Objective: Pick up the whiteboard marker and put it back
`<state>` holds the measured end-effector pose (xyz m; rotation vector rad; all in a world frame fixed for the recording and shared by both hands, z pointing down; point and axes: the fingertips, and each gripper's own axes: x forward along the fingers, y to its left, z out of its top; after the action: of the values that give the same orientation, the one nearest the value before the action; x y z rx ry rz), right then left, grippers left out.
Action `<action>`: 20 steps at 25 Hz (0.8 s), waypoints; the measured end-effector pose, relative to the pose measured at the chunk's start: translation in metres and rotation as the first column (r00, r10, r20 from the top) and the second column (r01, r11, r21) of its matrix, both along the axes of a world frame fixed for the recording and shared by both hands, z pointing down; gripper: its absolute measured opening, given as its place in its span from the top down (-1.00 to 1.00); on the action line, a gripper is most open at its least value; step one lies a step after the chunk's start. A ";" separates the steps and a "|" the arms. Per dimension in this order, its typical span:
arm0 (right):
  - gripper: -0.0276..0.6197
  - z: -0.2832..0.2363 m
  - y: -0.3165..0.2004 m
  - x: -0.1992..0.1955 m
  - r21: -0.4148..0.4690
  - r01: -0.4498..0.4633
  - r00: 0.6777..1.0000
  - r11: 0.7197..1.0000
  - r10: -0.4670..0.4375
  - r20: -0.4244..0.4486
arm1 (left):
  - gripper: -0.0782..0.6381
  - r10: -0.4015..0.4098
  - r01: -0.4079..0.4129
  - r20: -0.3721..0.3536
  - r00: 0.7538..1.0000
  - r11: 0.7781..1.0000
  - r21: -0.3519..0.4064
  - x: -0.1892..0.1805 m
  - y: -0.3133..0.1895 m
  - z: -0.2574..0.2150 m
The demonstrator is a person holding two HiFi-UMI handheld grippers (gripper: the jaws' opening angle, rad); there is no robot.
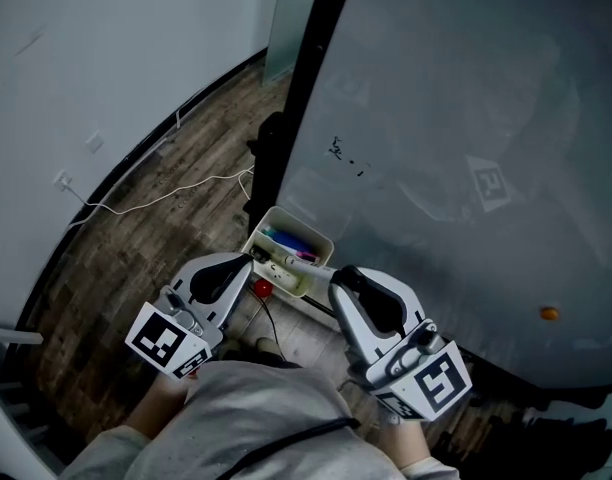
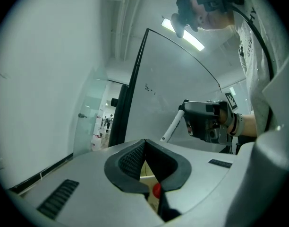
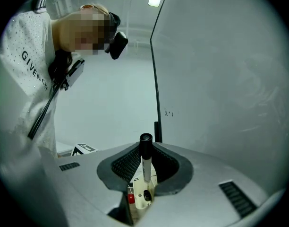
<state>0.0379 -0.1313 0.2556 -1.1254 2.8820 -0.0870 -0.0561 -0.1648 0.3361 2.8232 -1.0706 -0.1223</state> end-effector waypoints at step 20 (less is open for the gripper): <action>0.67 -0.010 -0.007 -0.004 -0.003 0.024 0.999 1.000 -0.023 0.029 | 0.74 0.006 -0.006 -0.004 1.000 1.000 0.007 0.001 -0.009 -0.001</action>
<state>0.0343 -0.1382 0.2452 -1.0817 2.8710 -0.1081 -0.0549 -0.1737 0.3347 2.8312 -1.0622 -0.1313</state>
